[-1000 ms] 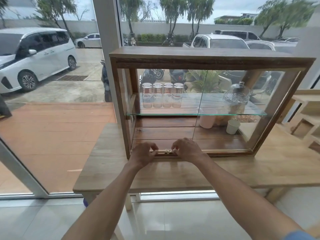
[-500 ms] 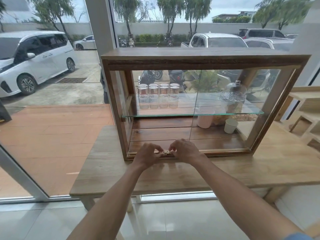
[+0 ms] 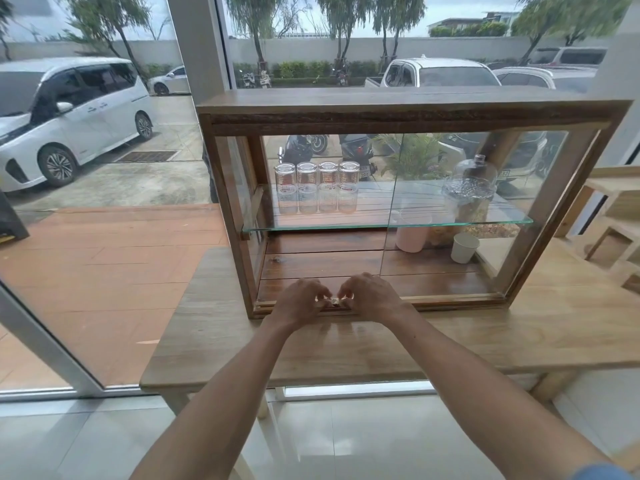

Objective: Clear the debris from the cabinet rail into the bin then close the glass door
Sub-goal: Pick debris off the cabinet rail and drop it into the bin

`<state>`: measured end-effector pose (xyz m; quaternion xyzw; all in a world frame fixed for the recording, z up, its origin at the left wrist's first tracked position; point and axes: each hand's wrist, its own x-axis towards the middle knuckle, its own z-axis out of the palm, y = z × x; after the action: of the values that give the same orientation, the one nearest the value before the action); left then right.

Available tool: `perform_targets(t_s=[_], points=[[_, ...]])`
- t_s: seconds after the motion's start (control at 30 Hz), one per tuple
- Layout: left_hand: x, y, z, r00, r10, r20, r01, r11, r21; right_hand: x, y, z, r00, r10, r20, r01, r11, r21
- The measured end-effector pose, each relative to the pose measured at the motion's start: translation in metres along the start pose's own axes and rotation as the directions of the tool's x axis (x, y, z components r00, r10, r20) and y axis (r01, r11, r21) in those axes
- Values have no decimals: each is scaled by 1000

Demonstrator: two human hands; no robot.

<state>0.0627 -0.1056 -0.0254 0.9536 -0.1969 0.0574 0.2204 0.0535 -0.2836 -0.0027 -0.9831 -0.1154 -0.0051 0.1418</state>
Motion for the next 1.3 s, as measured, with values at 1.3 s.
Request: perform_targets(t_s=[1.3], points=[[-209,-65,-85,722,-658,-215,396,647,-651,-39,-155,42,915,-315,253,-6,616,788]])
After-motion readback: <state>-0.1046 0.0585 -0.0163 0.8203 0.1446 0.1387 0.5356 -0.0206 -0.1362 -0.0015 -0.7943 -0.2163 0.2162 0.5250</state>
